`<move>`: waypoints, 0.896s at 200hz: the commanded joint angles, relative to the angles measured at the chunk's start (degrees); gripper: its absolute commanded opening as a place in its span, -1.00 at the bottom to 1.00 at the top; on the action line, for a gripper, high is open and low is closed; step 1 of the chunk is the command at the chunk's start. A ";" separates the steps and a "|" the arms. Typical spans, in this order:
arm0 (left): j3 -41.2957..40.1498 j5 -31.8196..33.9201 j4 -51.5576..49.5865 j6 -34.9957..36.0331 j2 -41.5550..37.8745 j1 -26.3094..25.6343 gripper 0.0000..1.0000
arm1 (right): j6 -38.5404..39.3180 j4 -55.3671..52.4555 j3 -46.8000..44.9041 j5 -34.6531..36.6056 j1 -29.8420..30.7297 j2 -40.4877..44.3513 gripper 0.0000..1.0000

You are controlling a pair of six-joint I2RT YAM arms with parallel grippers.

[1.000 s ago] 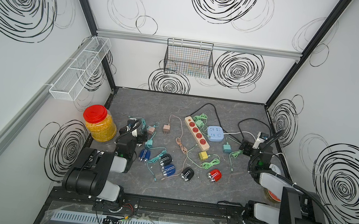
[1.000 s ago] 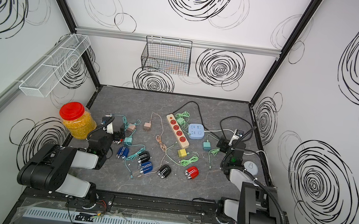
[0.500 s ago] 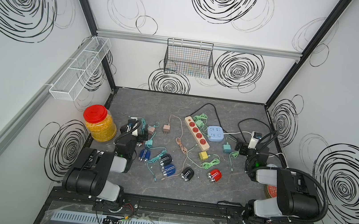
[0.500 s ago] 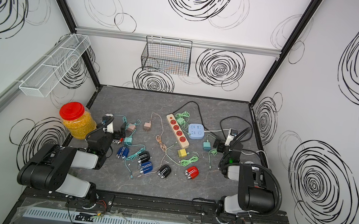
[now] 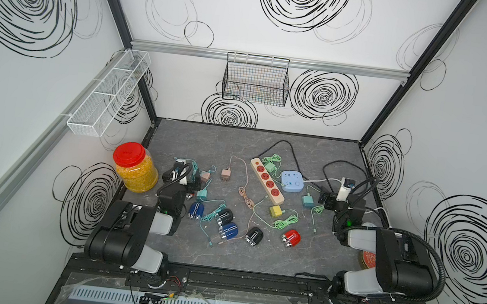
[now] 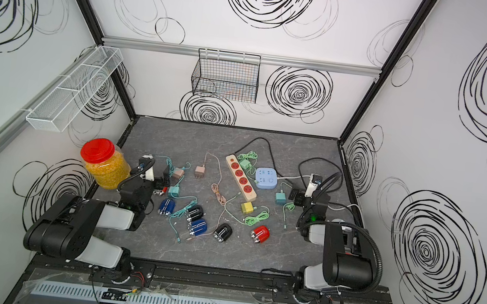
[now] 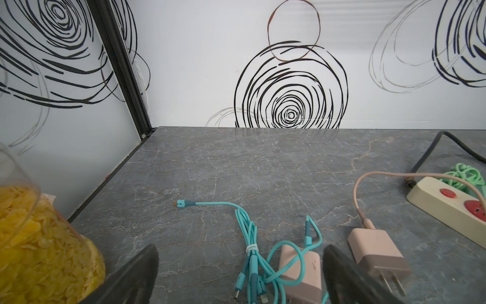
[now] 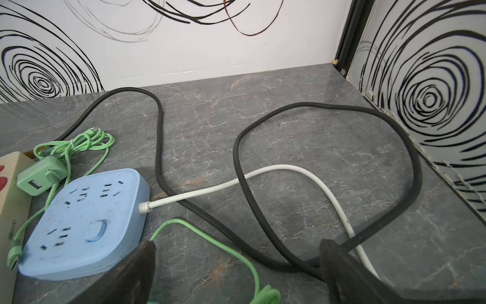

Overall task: Unplug the electric shaver
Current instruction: Reset both arms

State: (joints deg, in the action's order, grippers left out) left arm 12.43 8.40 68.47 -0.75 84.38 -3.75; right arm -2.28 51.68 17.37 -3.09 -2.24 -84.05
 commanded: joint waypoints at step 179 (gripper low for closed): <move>-0.22 -0.93 3.96 0.65 0.08 1.02 0.98 | 0.73 1.32 1.55 0.50 0.34 -0.63 1.00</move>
State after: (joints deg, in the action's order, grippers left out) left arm 12.43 7.92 68.77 -0.78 84.38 -3.25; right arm -2.24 51.68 17.74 -2.96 -2.26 -84.14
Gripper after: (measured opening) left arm 0.992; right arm 0.997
